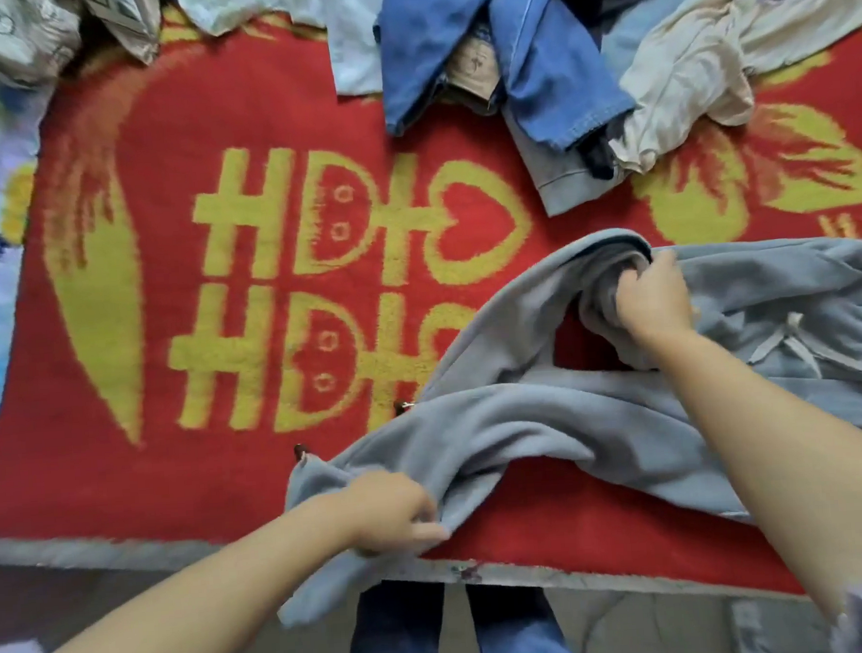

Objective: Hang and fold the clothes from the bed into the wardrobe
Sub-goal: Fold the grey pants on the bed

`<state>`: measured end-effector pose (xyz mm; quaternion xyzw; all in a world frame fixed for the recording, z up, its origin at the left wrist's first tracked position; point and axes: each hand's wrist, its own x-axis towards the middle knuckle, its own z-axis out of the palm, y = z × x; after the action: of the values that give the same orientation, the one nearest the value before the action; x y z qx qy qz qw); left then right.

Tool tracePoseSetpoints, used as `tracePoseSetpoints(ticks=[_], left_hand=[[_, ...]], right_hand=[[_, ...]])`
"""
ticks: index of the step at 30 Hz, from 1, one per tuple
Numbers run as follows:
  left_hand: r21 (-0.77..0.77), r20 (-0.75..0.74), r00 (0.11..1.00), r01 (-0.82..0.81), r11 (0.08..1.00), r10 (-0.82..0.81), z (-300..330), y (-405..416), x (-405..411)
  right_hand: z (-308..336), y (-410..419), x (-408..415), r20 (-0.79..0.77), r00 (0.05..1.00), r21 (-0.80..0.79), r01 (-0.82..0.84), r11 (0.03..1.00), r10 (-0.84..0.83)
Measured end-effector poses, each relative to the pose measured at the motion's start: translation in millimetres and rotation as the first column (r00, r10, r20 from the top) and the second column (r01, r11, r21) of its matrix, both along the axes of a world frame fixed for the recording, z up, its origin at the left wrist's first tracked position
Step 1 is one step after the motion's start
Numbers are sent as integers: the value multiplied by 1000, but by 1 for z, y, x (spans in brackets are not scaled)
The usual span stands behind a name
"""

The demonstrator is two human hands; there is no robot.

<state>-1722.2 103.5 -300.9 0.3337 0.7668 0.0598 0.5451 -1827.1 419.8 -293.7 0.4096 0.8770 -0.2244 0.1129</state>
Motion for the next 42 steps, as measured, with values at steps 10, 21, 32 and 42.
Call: tracePoseSetpoints(ticks=[10, 21, 32, 42], left_hand=[[23, -176, 632, -764, 645, 755, -65, 85, -109], [334, -148, 565, -744, 579, 812, 54, -46, -192], [-348, -114, 886, -459, 818, 449, 81, -106, -286], [159, -767, 535, -376, 913, 353, -48, -95, -232]], right_hand=[[-19, -2, -34, -3, 959, -160, -281, 946, 284], [60, 42, -44, -4, 797, -506, -523, 685, 605], [59, 5, -104, 96, 687, -502, -591, 631, 720], [-33, -69, -53, -53, 674, -30, -738, 674, 737]])
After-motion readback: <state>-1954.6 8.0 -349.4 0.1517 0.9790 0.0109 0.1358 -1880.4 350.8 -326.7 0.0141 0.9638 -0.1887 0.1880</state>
